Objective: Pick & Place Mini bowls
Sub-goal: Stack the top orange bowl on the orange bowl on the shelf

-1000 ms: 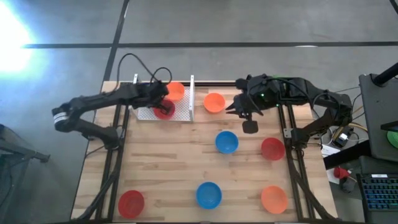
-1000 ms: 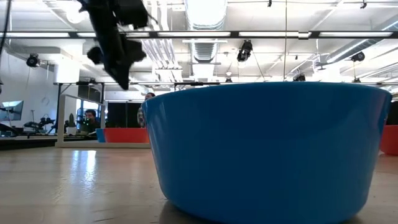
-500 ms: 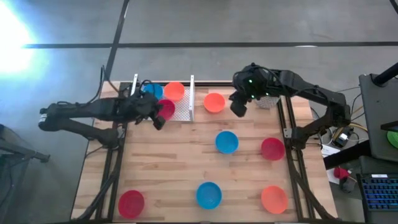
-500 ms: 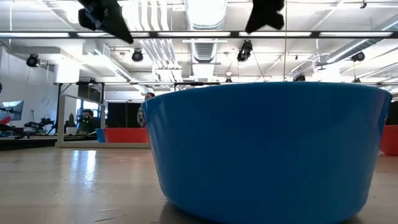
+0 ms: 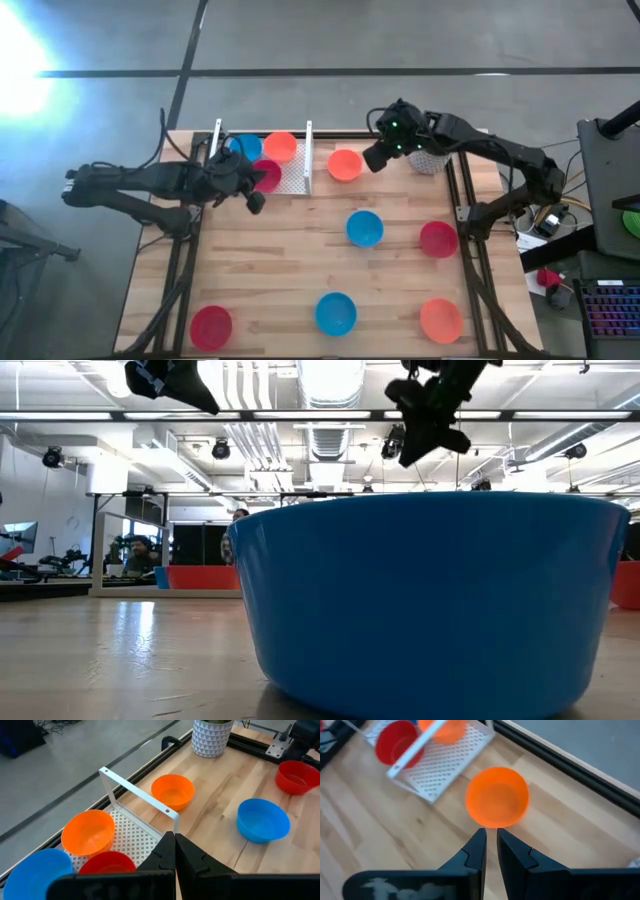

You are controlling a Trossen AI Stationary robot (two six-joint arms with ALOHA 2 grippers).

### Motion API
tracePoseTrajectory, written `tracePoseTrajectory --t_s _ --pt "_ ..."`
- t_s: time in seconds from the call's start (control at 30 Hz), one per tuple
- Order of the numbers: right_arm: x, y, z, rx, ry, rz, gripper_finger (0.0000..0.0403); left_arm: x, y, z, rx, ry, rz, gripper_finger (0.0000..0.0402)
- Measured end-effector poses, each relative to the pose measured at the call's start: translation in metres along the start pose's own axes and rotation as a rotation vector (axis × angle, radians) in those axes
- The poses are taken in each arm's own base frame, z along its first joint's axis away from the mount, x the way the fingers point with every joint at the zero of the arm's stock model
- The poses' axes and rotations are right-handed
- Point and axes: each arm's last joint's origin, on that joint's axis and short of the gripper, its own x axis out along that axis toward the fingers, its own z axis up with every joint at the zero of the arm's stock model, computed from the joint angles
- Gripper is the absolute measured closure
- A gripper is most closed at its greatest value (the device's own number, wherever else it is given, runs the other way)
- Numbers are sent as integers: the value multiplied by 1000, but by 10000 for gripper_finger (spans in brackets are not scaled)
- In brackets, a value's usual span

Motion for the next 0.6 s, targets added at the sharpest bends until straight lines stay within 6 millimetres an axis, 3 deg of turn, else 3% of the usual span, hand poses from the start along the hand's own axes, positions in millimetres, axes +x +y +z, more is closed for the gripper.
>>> tracePoseTrajectory --t_s 0.23,0.4,0.6 --pt "31 -12 0 33 80 -15 323 0 0 1 -4 -9 -4 401" --pt "67 -14 7 51 122 -68 282 0 -1 2 -9 -17 -8 401" --pt "110 -30 14 123 214 -132 259 0 -1 2 -11 -19 -9 401"
